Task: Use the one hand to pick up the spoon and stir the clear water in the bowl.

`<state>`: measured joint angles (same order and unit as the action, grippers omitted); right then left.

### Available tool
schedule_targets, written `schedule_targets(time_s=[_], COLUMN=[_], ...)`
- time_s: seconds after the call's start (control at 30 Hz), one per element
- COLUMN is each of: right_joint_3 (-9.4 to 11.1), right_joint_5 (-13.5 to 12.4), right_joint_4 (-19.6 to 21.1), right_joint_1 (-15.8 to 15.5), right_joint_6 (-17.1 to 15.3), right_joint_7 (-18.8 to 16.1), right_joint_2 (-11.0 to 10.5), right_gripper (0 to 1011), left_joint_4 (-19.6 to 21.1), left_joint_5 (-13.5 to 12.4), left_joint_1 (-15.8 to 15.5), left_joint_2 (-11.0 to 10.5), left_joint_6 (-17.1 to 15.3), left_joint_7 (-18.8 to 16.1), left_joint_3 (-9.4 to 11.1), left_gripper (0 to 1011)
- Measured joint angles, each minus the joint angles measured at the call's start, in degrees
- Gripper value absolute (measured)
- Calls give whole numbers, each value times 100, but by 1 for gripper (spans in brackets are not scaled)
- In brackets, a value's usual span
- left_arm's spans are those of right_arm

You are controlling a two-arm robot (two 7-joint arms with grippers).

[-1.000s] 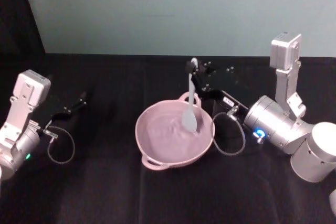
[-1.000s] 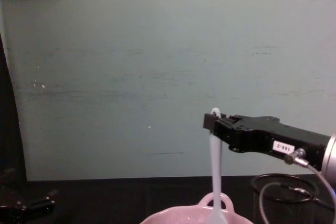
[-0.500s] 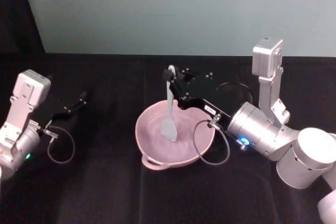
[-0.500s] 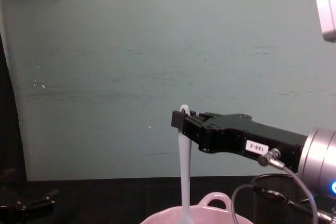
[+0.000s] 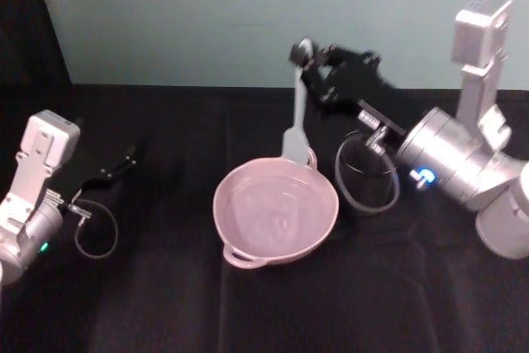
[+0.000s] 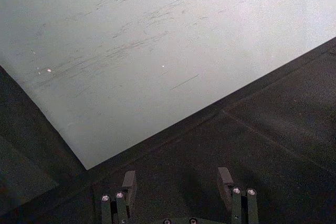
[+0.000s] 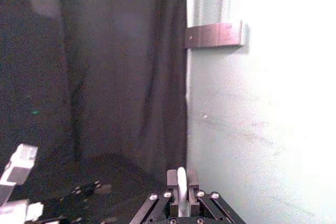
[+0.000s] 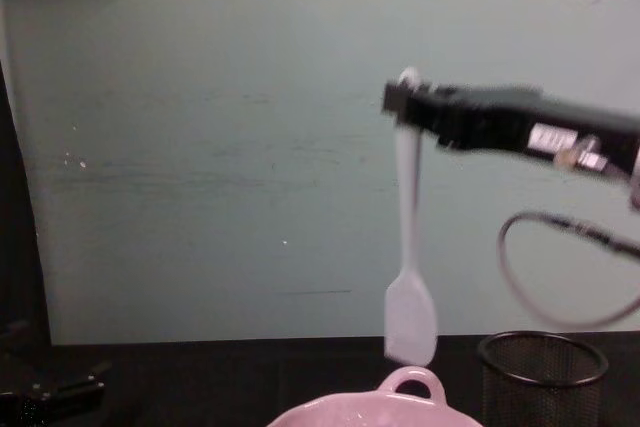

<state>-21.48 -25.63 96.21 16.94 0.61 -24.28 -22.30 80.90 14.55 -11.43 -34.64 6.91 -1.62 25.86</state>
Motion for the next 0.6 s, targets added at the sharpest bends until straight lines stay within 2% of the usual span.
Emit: schedule_targets(time_s=[0.27,0.6], right_joint_3=[317,566], right_joint_5=[-88,-203], right_joint_4=[403,491], right_joint_1=[87,-41], right_joint_6=[-517,-755], right_joint_7=[258,440], right_joint_2=[-272,-464], right_gripper=[109,109], left_joint_4=[0,0], left_joint_5=[0,0], left_joint_1=[0,0], left_joint_2=[0,0], left_joint_6=[0,0], left_joint_7=[0,0], left_joint_3=[0,0], left_gripper=[1011,1011])
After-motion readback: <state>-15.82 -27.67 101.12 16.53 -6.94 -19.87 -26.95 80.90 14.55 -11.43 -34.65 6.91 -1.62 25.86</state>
